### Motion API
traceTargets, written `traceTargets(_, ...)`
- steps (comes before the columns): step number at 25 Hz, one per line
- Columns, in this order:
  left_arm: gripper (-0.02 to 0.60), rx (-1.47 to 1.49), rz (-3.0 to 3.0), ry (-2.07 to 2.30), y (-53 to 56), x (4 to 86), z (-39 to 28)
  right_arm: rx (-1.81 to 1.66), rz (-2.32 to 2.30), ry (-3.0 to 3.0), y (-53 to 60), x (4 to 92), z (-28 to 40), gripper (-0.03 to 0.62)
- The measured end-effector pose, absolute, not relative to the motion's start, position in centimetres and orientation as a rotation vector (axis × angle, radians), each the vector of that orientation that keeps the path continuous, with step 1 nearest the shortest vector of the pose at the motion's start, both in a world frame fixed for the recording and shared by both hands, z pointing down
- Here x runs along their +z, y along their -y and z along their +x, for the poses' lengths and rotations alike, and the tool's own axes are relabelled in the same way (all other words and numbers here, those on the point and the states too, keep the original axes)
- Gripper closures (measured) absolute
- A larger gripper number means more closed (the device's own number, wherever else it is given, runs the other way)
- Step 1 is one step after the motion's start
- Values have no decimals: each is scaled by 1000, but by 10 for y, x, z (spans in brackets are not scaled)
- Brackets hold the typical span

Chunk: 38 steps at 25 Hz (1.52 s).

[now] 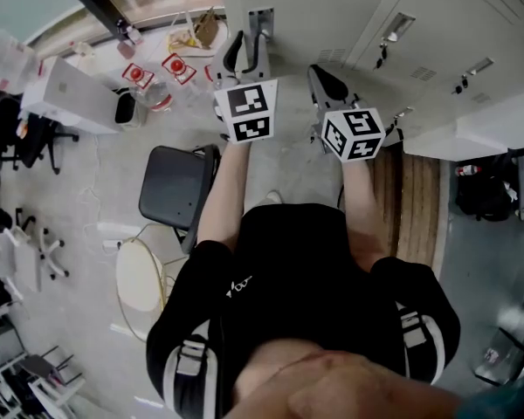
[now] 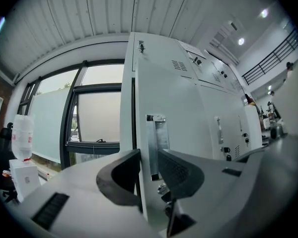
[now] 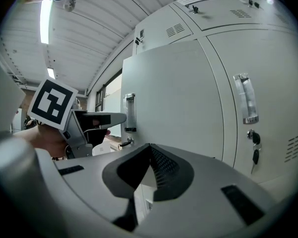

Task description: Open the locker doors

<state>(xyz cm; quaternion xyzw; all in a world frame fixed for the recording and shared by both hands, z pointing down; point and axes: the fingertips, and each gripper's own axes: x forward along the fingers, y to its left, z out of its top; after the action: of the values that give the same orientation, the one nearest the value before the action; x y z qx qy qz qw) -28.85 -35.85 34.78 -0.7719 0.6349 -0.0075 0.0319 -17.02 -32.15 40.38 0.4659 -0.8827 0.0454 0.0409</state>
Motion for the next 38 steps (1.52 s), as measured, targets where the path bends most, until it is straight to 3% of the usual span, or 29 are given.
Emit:
traceTargets(12,485,-47,-2320,-2006,299,347,-266,167,1312,2774,279,399,-146,576)
traceTargets(29,486,-111,-2325,-2004,192,348,-164,157,1249,2836,170,388,-63,576)
traceTargets(33,537,-72,-2348,-2002,181,347,-145,168,1277,2819,154,392,-37,576)
traceTargets(38,538,-57,-2410,-1935,168,348,-114,191,1348,2809,140,392,-6,576)
